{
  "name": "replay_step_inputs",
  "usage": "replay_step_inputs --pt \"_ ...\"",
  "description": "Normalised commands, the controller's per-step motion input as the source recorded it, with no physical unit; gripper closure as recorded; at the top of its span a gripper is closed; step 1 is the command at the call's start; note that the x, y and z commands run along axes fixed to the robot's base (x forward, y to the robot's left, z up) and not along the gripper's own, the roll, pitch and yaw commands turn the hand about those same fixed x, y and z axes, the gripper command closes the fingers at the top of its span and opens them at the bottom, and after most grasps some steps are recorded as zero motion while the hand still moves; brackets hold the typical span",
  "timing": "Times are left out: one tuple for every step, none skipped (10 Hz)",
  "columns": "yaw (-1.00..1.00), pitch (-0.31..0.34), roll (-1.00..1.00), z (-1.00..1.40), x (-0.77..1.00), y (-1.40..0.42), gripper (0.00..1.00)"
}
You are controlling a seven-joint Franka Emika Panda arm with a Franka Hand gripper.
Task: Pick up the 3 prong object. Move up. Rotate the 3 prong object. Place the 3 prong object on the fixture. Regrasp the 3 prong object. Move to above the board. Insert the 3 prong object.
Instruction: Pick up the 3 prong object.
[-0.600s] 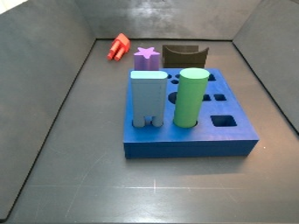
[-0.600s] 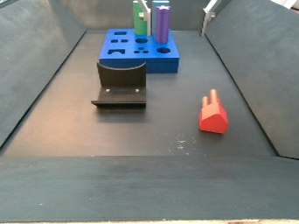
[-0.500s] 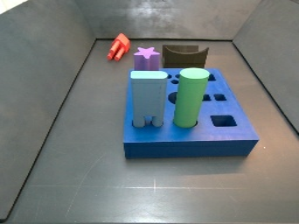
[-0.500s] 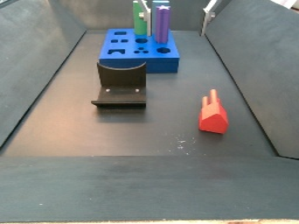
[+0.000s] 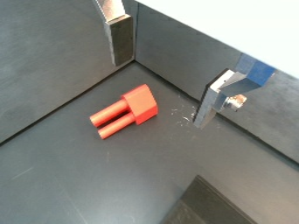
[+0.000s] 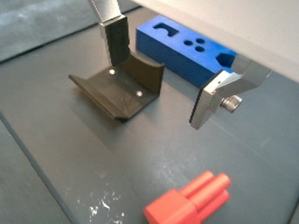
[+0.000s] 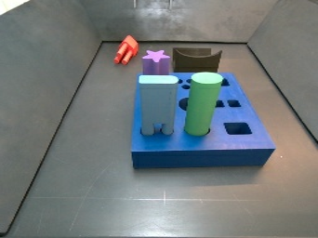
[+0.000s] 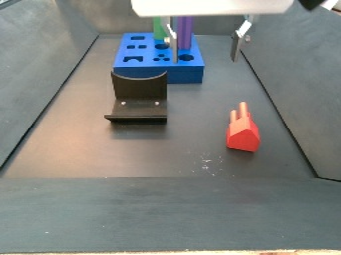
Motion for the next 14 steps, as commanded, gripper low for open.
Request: replay_step_inputs --pt "-0.24 -0.007 0.0 -0.28 -0.22 0.19 0.0" --pt "-0.24 0.0 -0.01 -0.33 -0.18 0.25 0.0" --pt "-0.25 0.0 -0.02 -0.33 -0.21 0.27 0.0" --pt "-0.25 0.0 -0.03 -0.31 -0.18 0.29 0.0" --pt "-0.25 0.0 -0.03 -0.29 -0.2 0.28 0.0" --pt "-0.24 -0.003 -0.03 -0.28 -0.21 0.24 0.0" --pt "-0.24 -0.003 0.0 -0.27 -0.22 0.17 0.0" --pt "-0.24 -0.007 0.0 -0.27 -0.25 0.15 0.0" --pt "-0.26 -0.043 0.0 -0.31 -0.21 0.17 0.0" --pt "-0.28 -0.056 0.0 -0.38 -0.19 0.15 0.0" --pt "-0.25 -0.059 -0.01 -0.35 -0.16 0.19 0.0" --pt "-0.25 -0.073 0.0 -0.37 -0.17 0.13 0.0" --pt "-0.23 -0.074 0.0 -0.36 -0.16 0.11 0.0" --pt "-0.21 -0.053 0.0 -0.41 -0.15 0.07 0.0"
